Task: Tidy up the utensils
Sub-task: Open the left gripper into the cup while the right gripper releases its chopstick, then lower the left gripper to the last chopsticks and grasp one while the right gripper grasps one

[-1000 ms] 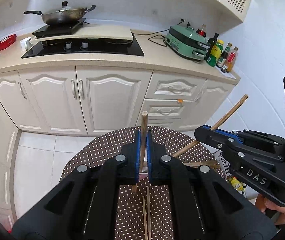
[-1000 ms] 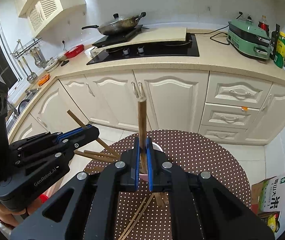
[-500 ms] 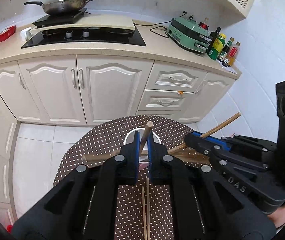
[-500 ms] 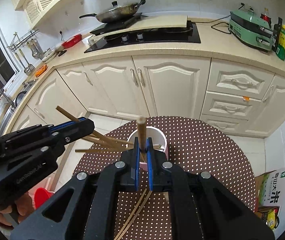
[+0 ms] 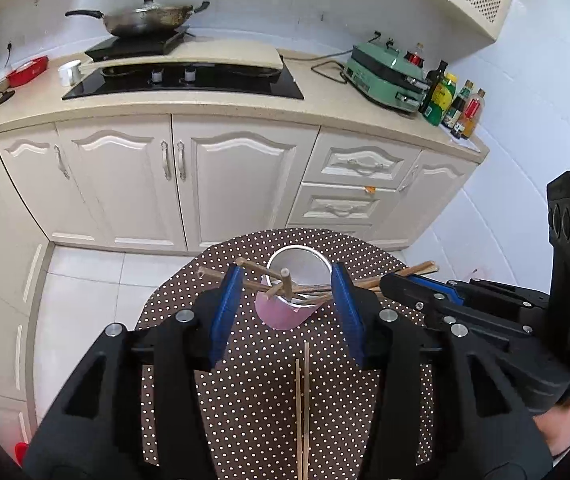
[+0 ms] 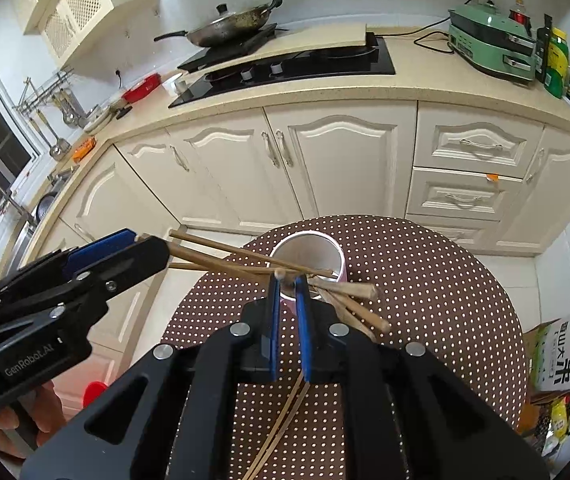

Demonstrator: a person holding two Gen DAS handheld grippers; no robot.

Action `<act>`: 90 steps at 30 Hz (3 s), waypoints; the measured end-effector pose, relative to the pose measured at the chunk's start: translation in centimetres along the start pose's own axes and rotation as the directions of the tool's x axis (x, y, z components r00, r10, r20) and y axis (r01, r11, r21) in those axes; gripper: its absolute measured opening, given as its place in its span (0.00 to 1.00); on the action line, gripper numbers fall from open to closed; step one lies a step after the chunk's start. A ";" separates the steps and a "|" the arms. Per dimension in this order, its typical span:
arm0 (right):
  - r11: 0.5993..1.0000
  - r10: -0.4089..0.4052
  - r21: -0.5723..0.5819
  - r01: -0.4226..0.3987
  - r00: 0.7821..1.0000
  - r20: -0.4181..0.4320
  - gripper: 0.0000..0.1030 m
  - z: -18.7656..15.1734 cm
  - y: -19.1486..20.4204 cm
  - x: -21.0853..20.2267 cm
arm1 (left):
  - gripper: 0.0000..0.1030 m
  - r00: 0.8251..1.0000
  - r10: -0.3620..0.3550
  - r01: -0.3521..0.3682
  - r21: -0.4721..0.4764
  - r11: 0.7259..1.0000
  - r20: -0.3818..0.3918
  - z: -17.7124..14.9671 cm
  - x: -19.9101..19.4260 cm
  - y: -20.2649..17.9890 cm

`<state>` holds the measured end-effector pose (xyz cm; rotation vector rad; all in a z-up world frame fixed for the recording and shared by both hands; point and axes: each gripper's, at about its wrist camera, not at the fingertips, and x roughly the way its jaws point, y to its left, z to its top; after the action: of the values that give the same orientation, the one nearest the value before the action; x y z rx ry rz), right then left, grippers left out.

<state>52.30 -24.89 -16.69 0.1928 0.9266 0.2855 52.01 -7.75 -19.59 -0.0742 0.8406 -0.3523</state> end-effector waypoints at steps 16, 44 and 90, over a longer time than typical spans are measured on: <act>0.999 0.002 0.032 -0.004 0.999 0.043 0.08 -5.3 0.9 -6.0 | 0.49 1.000 -0.015 0.015 -0.011 1.000 0.022 -5.2 -4.7 -0.4; 0.987 0.021 0.157 0.025 0.958 -0.287 0.09 -11.4 -5.4 5.5 | 0.52 0.877 0.034 0.004 0.078 0.997 -0.479 -15.4 14.4 -1.0; 0.991 -0.049 0.085 0.099 0.888 -0.457 0.08 -9.5 -0.6 17.3 | 0.06 0.908 0.103 -0.126 -0.030 0.992 -0.405 -14.7 11.4 4.4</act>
<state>54.47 -19.46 -35.54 0.1911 1.4155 0.2129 49.32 -6.33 -38.52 -0.0026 1.2603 -0.2352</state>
